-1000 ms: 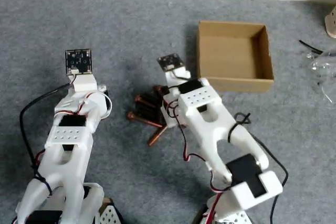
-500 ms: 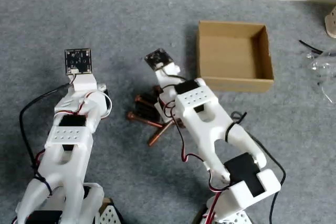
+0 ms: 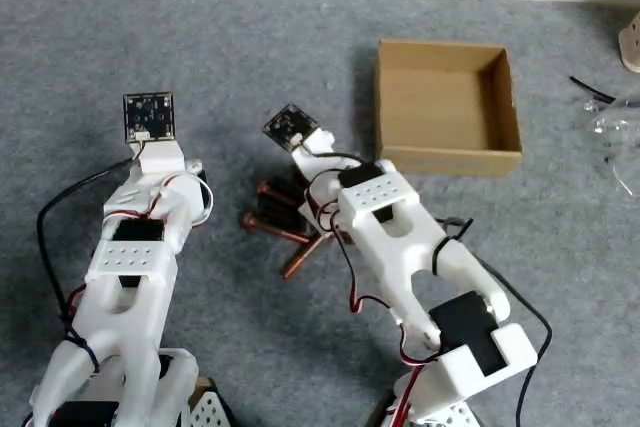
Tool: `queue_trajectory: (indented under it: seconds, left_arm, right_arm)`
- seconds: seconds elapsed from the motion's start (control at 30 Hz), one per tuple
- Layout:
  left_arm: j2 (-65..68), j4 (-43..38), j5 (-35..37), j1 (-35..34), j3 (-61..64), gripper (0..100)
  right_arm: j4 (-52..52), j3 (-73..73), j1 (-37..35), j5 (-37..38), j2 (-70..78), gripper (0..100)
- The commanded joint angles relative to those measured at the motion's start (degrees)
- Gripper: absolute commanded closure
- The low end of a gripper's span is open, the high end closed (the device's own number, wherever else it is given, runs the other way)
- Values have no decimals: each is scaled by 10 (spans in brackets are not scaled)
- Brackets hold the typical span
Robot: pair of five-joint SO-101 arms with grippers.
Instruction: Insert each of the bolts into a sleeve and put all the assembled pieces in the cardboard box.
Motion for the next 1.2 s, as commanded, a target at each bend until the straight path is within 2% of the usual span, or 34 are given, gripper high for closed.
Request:
queue_trajectory:
  seconds: [0.0, 0.17, 0.33, 0.5, 0.7, 0.8, 1.03, 1.17]
  left_arm:
    - [-1, -11, -2, -6, -2, 980]
    - [-1, -11, -2, -6, -2, 980]
    - [-1, -11, -2, -6, -2, 980]
    - [-1, -11, -2, -5, -2, 980]
    - [-1, -11, -2, -5, -3, 980]
    - [-1, -11, -2, -5, -4, 980]
    - [-1, -11, -2, -5, -4, 980]
    - [-1, -11, -2, -5, -4, 980]
  right_arm:
    - [-10, 0, 21, 11, -5, 843]
    - [34, -3, 30, 5, -7, 843]
    - [84, -7, 11, -107, -8, 843]
    - [84, -10, -16, -162, -7, 843]
    - [135, -51, -36, -282, -4, 843]
    - [145, -52, -44, -306, -3, 843]
    - [134, -51, -43, -308, -1, 843]
    - [105, -50, -27, -352, 1, 843]
